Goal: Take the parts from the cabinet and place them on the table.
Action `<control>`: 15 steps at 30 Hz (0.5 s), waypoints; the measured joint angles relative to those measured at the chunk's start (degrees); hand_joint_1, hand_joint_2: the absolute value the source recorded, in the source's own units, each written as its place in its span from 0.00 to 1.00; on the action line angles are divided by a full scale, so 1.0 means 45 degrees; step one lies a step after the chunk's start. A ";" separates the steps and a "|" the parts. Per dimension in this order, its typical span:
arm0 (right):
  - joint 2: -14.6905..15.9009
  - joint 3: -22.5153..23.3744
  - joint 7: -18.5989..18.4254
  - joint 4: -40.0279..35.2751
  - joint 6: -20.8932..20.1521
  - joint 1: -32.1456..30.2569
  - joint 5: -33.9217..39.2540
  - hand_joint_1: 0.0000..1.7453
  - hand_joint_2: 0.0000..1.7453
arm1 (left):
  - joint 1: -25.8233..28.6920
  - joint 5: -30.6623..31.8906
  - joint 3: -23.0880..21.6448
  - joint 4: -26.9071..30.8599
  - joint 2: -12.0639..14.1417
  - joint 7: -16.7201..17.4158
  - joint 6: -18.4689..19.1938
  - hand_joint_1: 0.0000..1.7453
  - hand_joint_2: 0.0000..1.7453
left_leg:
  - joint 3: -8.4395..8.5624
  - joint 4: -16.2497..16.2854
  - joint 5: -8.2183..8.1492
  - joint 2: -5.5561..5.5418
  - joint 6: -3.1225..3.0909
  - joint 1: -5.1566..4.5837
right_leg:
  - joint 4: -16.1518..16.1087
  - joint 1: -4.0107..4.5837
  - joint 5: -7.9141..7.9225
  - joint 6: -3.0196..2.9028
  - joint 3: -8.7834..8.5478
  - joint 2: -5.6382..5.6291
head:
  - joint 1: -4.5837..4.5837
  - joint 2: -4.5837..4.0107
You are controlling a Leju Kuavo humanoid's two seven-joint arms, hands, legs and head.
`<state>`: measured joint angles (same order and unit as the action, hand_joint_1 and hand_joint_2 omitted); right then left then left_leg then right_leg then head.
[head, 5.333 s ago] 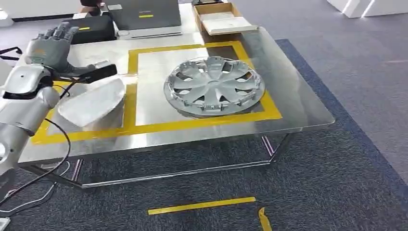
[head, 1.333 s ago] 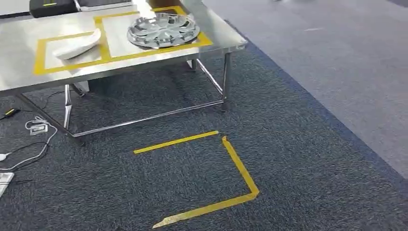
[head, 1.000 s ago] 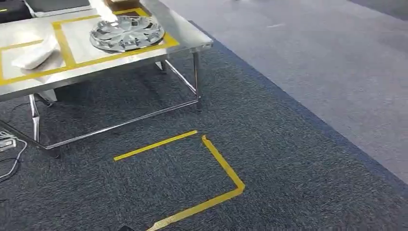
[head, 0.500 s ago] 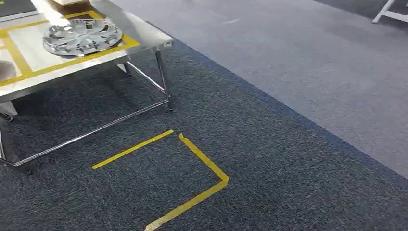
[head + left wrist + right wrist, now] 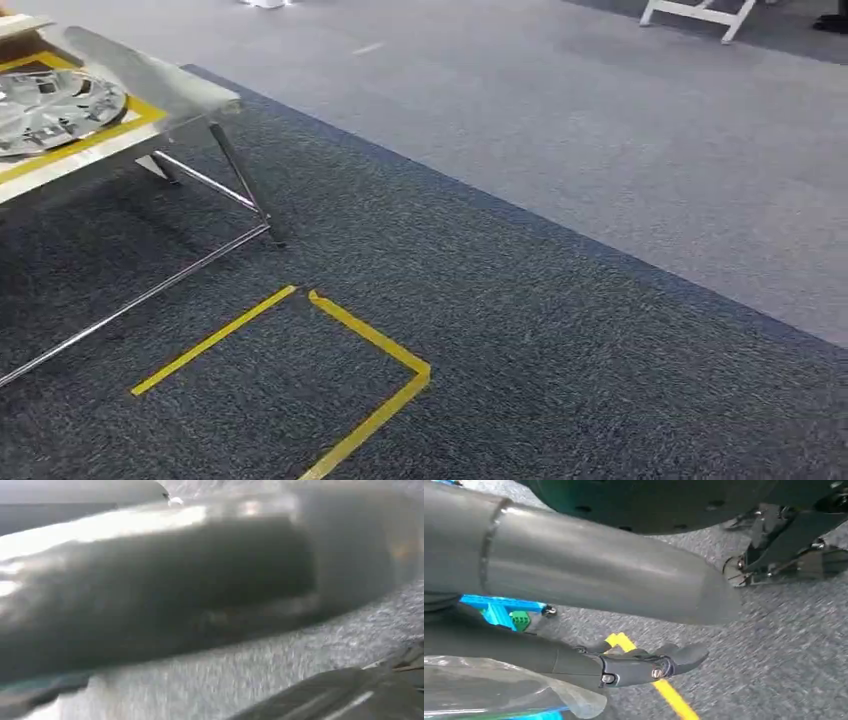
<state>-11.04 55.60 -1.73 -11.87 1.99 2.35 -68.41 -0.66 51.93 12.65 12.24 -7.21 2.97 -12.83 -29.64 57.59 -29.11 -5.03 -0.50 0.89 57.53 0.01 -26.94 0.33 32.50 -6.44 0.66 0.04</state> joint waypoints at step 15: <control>-0.0151 -0.0870 -0.0467 0.0029 -0.0219 0.0064 -0.1676 0.00 0.00 | -0.0194 0.1870 -0.1442 -0.0044 0.0083 0.1190 -0.0102 0.00 0.00 | 0.0033 -0.0092 0.0048 0.2420 -0.0022 -0.0138 | -0.0121 -0.0065 -0.0213 0.0413 -0.0262 0.2445 | 0.0185 0.0000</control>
<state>-11.72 51.69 -3.83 -11.74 1.00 2.64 -75.96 -1.53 60.35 6.16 12.04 -6.84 8.33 -13.29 -29.49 57.17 -28.90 5.87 -0.60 0.27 56.99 -0.28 -27.89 2.19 31.32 4.56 1.49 0.04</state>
